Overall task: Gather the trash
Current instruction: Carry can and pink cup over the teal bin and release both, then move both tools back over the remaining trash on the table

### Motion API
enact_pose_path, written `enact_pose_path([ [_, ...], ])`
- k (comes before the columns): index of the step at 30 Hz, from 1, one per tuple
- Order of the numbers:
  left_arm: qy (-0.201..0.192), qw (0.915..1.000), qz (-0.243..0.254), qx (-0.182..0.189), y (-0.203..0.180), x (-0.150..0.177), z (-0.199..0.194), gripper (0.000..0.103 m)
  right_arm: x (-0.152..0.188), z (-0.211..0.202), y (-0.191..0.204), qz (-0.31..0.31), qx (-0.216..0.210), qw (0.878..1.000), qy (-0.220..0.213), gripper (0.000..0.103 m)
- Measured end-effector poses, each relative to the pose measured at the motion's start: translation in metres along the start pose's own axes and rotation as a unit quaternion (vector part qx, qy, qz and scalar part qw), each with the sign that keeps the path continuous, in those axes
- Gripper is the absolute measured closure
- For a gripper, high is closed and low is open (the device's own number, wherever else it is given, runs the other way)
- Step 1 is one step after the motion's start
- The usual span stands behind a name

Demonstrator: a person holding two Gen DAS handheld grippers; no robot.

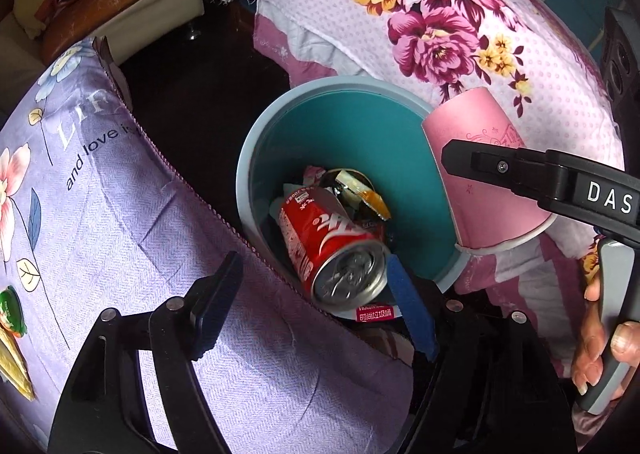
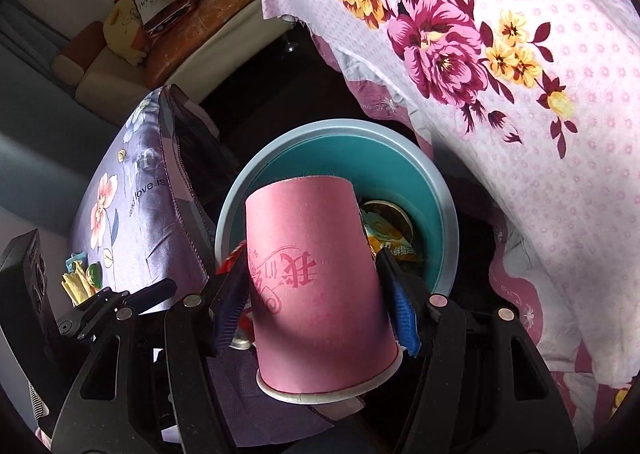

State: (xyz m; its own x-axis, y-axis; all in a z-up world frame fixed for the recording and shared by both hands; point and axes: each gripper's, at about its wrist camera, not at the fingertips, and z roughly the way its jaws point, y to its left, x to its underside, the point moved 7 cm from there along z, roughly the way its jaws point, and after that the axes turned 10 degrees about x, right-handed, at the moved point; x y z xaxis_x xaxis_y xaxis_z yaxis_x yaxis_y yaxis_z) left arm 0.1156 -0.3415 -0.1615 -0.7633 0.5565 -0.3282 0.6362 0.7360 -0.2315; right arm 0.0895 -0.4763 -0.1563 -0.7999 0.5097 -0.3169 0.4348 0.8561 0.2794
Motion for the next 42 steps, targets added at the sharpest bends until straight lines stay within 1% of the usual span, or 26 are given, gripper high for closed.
enact_pose_path([
  [3, -0.006, 1.0000, 0.000, -0.001, 0.003, 0.001, -0.005, 0.020, -0.001, 0.001, 0.001, -0.001, 0.004, 1.000, 0.000, 0.044],
  [8, -0.014, 0.9997, -0.018, 0.011, 0.012, 0.008, -0.013, 0.016, -0.001, 0.005, 0.005, -0.006, 0.013, 1.000, 0.005, 0.043],
  [21, -0.013, 0.9986, -0.044, 0.028, 0.030, 0.027, -0.020, 0.015, 0.009, 0.017, 0.016, -0.014, 0.042, 0.999, 0.023, 0.042],
  [25, -0.018, 0.9977, -0.055, 0.034, 0.038, 0.030, -0.025, 0.015, 0.011, 0.017, 0.020, -0.017, 0.054, 0.998, 0.026, 0.040],
  [28, -0.022, 0.9969, -0.064, 0.038, 0.045, 0.033, -0.029, 0.014, 0.013, 0.016, 0.026, -0.022, 0.060, 0.998, 0.025, 0.034],
  [30, -0.025, 0.9964, -0.070, 0.040, 0.049, 0.036, -0.032, 0.014, 0.015, 0.015, 0.031, -0.028, 0.066, 0.997, 0.025, 0.033],
  [32, -0.028, 0.9959, -0.076, 0.041, 0.055, 0.039, -0.035, 0.014, 0.017, 0.015, 0.036, -0.030, 0.067, 0.997, 0.028, 0.030],
  [35, -0.033, 0.9949, -0.086, 0.041, 0.065, 0.045, -0.041, 0.014, 0.021, 0.016, 0.048, -0.036, 0.064, 0.997, 0.035, 0.029],
  [37, -0.036, 0.9939, -0.096, 0.041, 0.073, 0.049, -0.045, 0.013, 0.025, 0.016, 0.057, -0.042, 0.060, 0.996, 0.041, 0.028],
  [42, -0.047, 0.9900, -0.128, 0.036, 0.102, 0.064, -0.060, 0.013, 0.033, 0.015, 0.083, -0.068, 0.062, 0.995, 0.042, 0.027],
])
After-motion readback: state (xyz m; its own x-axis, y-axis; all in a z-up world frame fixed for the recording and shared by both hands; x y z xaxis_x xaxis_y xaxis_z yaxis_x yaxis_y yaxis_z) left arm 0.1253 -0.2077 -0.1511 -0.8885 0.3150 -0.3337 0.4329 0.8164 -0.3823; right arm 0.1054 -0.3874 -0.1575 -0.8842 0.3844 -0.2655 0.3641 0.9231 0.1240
